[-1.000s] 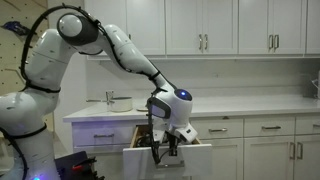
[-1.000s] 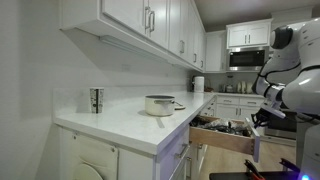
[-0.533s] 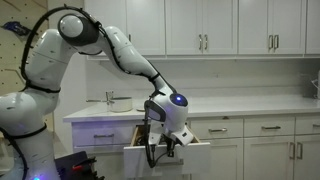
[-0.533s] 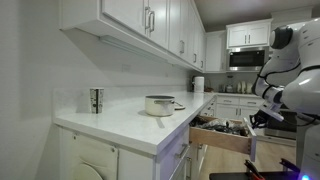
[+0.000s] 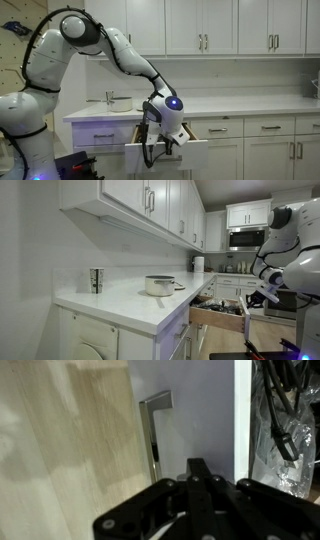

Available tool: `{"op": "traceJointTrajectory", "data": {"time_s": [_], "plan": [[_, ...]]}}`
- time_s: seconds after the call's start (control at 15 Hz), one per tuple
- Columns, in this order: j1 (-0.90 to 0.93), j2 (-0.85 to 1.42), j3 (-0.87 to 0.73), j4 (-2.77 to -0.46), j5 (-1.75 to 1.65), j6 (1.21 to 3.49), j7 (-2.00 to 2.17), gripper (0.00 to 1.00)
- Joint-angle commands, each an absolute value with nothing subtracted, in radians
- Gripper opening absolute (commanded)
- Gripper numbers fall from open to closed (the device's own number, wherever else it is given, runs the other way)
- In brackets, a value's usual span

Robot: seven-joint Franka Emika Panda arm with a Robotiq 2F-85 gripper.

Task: Open and close the second drawer on the left

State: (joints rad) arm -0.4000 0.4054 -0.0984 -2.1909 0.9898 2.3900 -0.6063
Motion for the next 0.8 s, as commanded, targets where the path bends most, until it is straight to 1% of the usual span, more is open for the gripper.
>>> {"op": "traceJointTrajectory", "data": {"time_s": [0.0, 0.73], "plan": [[-0.351, 0.384, -0.095, -2.219, 1.035, 2.433, -0.630, 0.00], [-0.240, 0.416, -0.055, -2.190, 1.069, 2.564, -0.596, 0.00]]}}
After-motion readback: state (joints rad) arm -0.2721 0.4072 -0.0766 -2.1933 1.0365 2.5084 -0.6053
